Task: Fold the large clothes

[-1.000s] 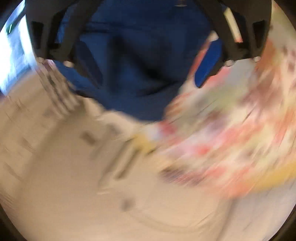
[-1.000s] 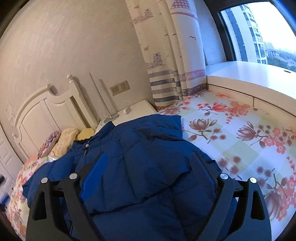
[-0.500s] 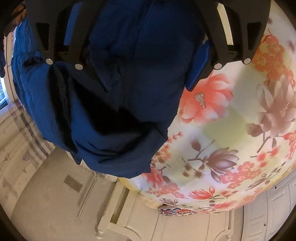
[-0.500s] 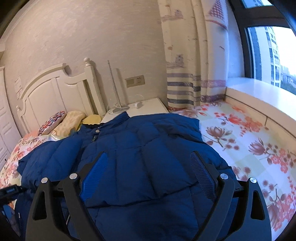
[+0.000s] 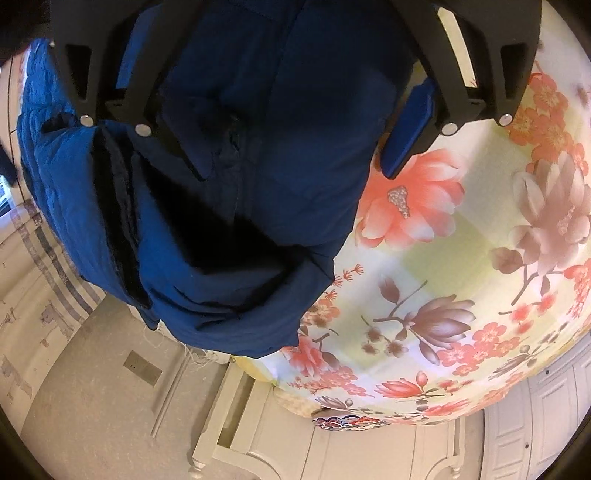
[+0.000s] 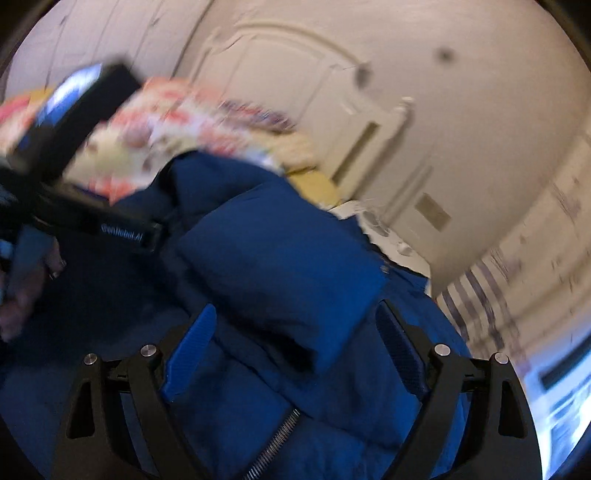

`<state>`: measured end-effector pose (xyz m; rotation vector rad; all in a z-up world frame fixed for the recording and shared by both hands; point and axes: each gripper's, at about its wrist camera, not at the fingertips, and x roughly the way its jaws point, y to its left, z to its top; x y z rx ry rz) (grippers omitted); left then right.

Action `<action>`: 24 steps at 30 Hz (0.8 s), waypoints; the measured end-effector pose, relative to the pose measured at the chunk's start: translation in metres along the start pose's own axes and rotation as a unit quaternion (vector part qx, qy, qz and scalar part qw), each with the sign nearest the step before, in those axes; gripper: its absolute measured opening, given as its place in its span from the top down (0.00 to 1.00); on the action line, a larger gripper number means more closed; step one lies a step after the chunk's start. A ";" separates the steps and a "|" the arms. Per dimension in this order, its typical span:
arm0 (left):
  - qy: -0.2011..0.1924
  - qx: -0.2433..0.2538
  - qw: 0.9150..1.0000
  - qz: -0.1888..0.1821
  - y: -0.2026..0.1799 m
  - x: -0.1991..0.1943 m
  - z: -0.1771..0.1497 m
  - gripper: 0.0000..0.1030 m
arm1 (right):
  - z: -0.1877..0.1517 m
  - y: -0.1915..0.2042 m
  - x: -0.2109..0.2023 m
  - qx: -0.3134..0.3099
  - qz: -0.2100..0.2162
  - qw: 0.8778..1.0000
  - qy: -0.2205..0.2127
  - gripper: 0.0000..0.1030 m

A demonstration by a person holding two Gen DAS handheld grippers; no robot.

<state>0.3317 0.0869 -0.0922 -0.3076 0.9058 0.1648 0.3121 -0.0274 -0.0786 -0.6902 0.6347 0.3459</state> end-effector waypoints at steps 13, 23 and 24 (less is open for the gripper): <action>0.001 0.002 1.000 -0.002 -0.001 0.000 0.000 0.05 | -0.133 -0.193 -0.031 0.575 0.119 0.802 -0.112 0.75; 0.001 0.004 1.000 0.002 -0.001 -0.001 -0.001 0.04 | -0.199 -0.208 0.007 0.633 0.145 0.760 -0.024 0.42; 0.001 0.004 1.000 0.002 -0.001 -0.001 -0.001 0.04 | -0.194 -0.206 0.011 0.628 0.146 0.764 -0.021 0.42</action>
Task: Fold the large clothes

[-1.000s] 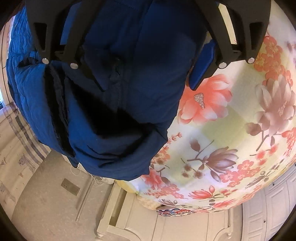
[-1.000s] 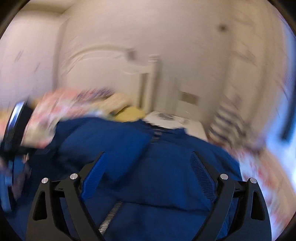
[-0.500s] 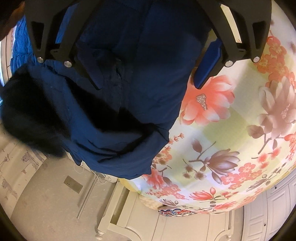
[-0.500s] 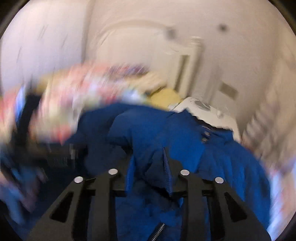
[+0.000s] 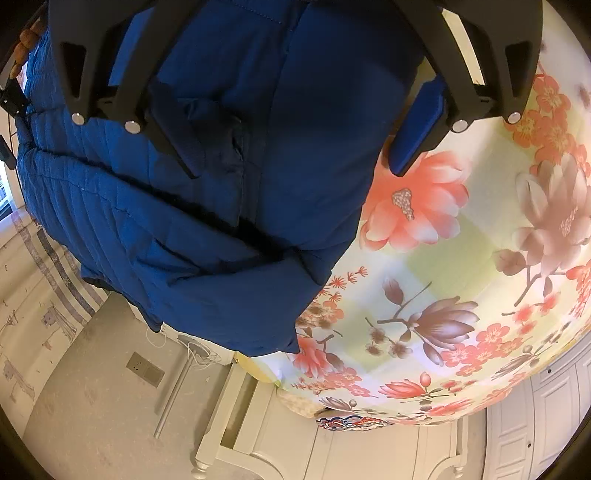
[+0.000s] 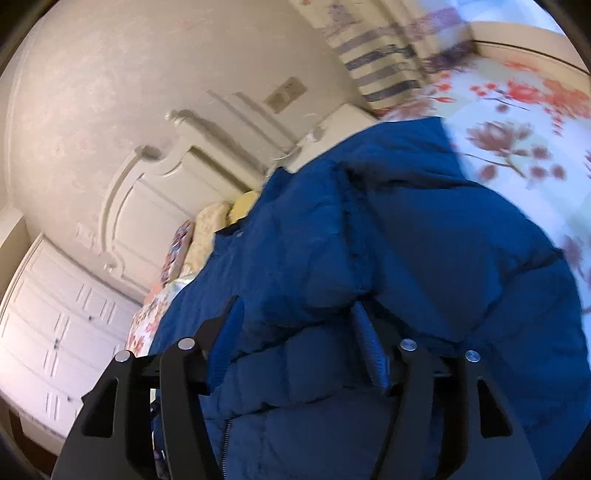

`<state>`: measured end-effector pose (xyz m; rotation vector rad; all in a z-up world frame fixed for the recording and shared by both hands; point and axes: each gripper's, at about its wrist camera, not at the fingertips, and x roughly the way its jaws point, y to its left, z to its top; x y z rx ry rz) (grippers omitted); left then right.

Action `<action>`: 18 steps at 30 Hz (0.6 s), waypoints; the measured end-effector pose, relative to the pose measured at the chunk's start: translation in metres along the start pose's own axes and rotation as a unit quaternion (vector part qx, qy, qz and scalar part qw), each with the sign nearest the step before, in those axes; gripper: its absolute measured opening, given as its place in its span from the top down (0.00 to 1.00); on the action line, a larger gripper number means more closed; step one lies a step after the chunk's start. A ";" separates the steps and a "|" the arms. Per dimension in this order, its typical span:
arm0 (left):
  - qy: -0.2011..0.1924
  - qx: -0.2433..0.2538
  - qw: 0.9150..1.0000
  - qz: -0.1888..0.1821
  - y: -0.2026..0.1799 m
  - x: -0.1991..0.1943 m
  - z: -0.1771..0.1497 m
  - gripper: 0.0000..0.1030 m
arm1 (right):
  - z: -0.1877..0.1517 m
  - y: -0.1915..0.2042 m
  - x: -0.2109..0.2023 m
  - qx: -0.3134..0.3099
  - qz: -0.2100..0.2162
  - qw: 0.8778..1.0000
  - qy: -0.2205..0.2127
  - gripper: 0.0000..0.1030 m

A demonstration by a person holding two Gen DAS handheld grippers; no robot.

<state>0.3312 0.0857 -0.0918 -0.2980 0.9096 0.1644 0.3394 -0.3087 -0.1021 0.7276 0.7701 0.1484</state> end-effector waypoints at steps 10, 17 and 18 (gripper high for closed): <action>0.000 -0.001 1.000 -0.001 0.000 0.000 0.000 0.03 | -0.002 0.017 -0.011 -0.055 0.015 0.997 -0.043 0.82; 0.000 0.000 1.000 0.000 0.000 0.000 0.001 0.03 | -0.010 0.018 -0.037 -0.057 -0.034 0.997 -0.045 0.83; 0.000 -0.001 1.000 -0.001 0.000 0.000 0.001 0.03 | -0.011 0.010 -0.027 -0.052 -0.053 0.997 -0.020 0.82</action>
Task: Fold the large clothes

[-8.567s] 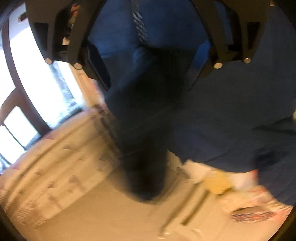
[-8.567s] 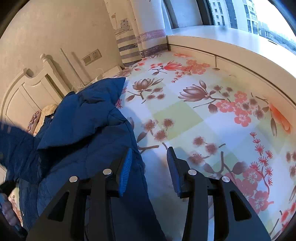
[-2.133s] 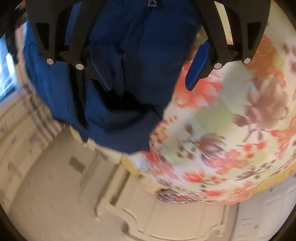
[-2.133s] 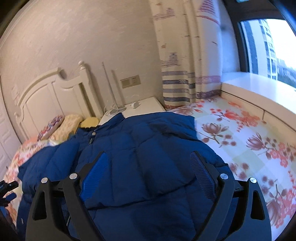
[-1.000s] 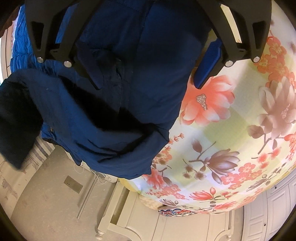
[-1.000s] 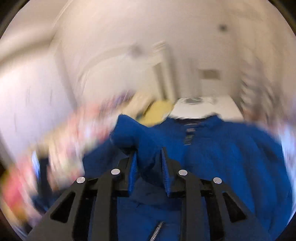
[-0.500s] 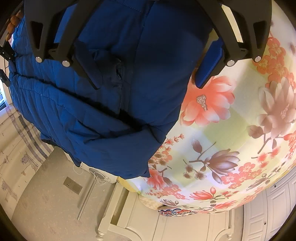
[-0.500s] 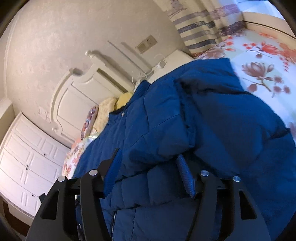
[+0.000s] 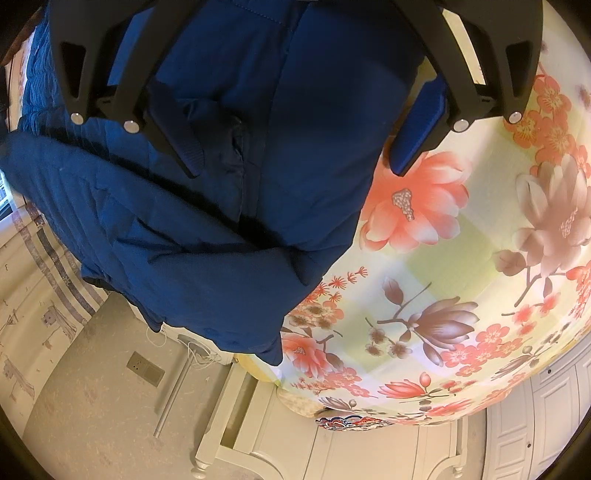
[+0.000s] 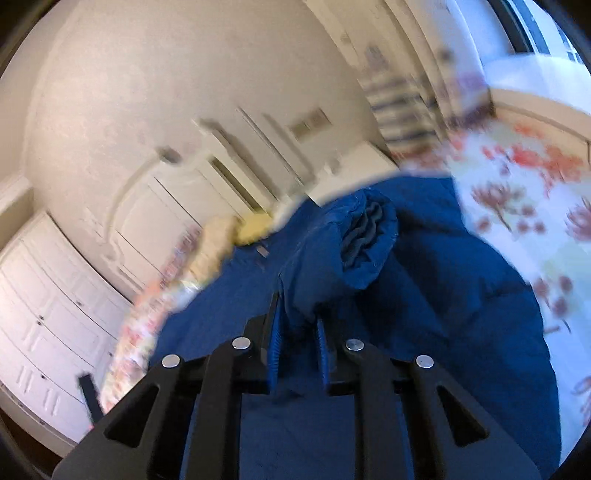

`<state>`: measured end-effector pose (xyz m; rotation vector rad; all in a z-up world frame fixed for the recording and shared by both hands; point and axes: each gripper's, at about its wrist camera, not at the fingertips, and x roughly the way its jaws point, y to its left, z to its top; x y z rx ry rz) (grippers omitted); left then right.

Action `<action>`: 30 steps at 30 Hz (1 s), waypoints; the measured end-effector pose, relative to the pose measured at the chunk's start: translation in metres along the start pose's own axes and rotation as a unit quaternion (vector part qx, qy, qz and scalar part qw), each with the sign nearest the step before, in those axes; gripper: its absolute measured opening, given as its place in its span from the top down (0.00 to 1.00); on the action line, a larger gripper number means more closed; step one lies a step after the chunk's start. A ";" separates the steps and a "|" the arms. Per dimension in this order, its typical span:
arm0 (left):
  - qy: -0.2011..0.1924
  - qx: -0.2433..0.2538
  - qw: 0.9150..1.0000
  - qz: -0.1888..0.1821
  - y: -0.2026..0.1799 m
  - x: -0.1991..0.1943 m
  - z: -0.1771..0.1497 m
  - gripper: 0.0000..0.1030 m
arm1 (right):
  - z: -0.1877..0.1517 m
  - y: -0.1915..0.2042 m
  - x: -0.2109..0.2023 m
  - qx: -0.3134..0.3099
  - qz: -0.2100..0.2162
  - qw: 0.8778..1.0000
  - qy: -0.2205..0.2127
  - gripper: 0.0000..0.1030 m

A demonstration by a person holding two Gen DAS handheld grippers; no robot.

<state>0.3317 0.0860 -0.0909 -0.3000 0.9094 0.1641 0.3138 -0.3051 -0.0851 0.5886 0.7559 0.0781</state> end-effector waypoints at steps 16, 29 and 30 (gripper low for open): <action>-0.002 -0.005 1.000 -0.005 0.000 0.001 -0.001 0.03 | -0.002 0.077 0.014 -0.223 -0.161 0.961 -0.031 0.54; -0.171 0.102 0.980 -0.022 -0.072 -0.089 0.030 0.02 | -0.023 0.052 0.052 -0.221 -0.183 0.958 0.006 0.51; -0.170 0.136 0.976 -0.009 -0.090 -0.082 0.037 0.02 | -0.022 0.052 0.052 -0.219 -0.182 0.959 0.006 0.51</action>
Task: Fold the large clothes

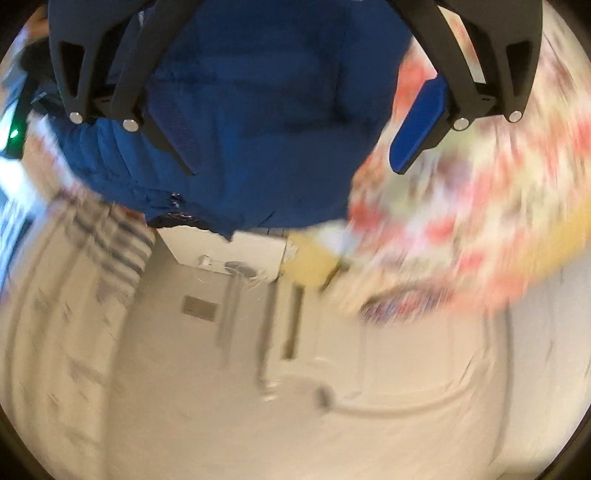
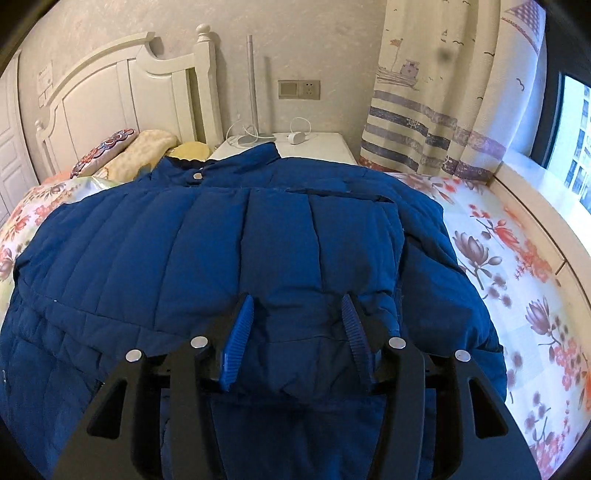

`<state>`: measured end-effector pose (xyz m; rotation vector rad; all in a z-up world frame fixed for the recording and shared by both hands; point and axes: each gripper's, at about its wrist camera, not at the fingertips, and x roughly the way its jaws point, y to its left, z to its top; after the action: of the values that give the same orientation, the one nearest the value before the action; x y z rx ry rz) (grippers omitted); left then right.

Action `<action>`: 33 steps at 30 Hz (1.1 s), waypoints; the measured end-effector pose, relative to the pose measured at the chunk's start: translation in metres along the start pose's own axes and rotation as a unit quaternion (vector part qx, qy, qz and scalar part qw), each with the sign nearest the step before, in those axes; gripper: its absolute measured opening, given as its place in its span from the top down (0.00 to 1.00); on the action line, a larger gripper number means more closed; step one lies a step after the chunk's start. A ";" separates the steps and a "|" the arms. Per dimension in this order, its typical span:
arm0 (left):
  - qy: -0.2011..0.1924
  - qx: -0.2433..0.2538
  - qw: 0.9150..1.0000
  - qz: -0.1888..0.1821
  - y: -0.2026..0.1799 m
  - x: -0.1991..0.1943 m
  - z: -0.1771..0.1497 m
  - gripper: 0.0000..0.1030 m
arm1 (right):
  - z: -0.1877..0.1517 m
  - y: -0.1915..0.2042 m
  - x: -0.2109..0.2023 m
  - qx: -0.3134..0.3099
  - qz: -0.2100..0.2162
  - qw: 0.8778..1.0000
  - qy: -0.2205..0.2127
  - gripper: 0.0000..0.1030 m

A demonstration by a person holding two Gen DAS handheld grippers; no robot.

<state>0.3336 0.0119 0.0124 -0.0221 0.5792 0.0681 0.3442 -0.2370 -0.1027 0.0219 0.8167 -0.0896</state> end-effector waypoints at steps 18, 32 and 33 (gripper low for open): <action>0.125 0.015 0.991 -0.052 -0.056 0.107 0.008 0.03 | 0.000 -0.003 -0.001 0.006 0.008 1.000 0.000 0.51; 0.093 0.141 0.985 -0.044 -0.154 0.119 -0.015 0.02 | 0.000 -0.001 0.001 0.006 0.020 1.000 0.001 0.44; 0.107 0.152 0.981 -0.060 -0.161 0.124 -0.019 0.02 | 0.000 -0.001 0.001 0.006 0.020 1.000 0.001 0.44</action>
<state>0.4379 -0.1419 -0.0707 0.2353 0.7979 -0.1414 0.3446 -0.2376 -0.1038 0.0492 0.8176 -0.0566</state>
